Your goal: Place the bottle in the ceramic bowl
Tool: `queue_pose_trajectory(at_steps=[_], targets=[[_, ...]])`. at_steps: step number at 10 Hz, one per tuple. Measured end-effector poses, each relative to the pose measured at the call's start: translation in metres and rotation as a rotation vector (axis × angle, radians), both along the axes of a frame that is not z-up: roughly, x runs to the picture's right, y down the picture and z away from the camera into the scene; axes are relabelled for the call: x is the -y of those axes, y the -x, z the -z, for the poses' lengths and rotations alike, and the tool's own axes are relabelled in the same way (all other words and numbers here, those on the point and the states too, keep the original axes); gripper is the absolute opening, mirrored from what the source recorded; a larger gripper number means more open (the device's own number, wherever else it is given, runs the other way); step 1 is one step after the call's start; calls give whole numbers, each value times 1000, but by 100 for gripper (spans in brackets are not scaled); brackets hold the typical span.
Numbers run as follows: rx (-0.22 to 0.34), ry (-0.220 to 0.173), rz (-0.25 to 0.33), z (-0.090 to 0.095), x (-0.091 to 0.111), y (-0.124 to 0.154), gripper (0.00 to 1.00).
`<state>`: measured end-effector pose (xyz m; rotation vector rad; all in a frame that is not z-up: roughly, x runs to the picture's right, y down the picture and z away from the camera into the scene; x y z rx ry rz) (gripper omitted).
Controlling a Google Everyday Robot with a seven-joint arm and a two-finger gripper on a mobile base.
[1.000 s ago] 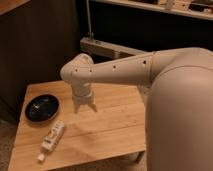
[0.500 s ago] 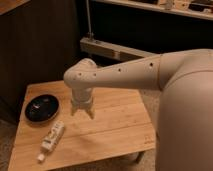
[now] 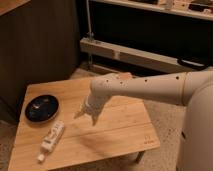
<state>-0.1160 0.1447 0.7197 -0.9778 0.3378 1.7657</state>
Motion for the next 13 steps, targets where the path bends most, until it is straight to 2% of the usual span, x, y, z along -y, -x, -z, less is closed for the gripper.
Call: queue_pose_trajectory(at_steps=[2,4,9,11,13], targets=[[35,25,22,-5,-2,21,65],[84,52,65,-8,-4,62,65],[129,117,139,-19,-28,112,65],[133,141,162,-26,-38,115,65],[159,161,206,-36,-53,131,65]])
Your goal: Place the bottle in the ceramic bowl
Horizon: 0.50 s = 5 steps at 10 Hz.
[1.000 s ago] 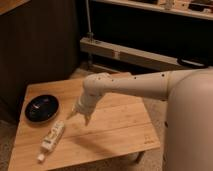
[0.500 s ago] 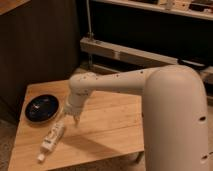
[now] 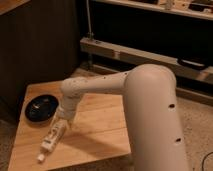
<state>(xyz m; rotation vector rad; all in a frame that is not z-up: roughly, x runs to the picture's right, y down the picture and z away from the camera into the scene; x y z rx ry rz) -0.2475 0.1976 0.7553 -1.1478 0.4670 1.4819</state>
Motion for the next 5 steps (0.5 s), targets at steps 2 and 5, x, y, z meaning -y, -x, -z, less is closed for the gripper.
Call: queue_pose_trajectory(at_steps=[2,5], targets=[[6,13,40,-5,-12,11,65],[-5,24,86,-8,-20,22,65]])
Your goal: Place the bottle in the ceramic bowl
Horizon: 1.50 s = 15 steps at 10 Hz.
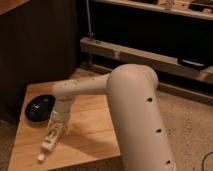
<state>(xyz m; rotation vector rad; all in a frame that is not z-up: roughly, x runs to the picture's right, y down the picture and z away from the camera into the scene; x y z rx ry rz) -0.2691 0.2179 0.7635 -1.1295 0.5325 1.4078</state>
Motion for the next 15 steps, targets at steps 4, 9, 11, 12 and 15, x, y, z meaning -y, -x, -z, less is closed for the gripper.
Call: queue_pose_trajectory(at_steps=[4,9,11,12,15], targets=[[-12,27,27,-5,-11,9,65],[-18,68,3,-17,-25,4,65],[-23,71,1,-19,-27,2,53],[-25,71,7,-19,-28,2,43],[-40,72,33,-19,-27,0,15]])
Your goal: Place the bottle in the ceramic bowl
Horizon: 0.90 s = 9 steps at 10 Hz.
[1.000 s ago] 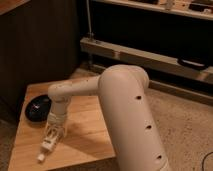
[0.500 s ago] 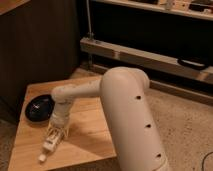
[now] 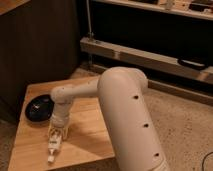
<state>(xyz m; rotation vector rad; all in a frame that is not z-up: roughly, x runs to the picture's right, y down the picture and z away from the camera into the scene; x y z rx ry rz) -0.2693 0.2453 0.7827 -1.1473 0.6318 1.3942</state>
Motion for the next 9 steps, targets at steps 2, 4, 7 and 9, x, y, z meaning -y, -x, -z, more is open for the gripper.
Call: queue_pose_trajectory(at_steps=[2,4,7,9], targets=[[-13,6,18,-1,1,-7,0],[-20,17,28,-3,0,-15,0],[1,42,-36,-5,7,-39,0],[18,37,-103,8,25,-56,0]])
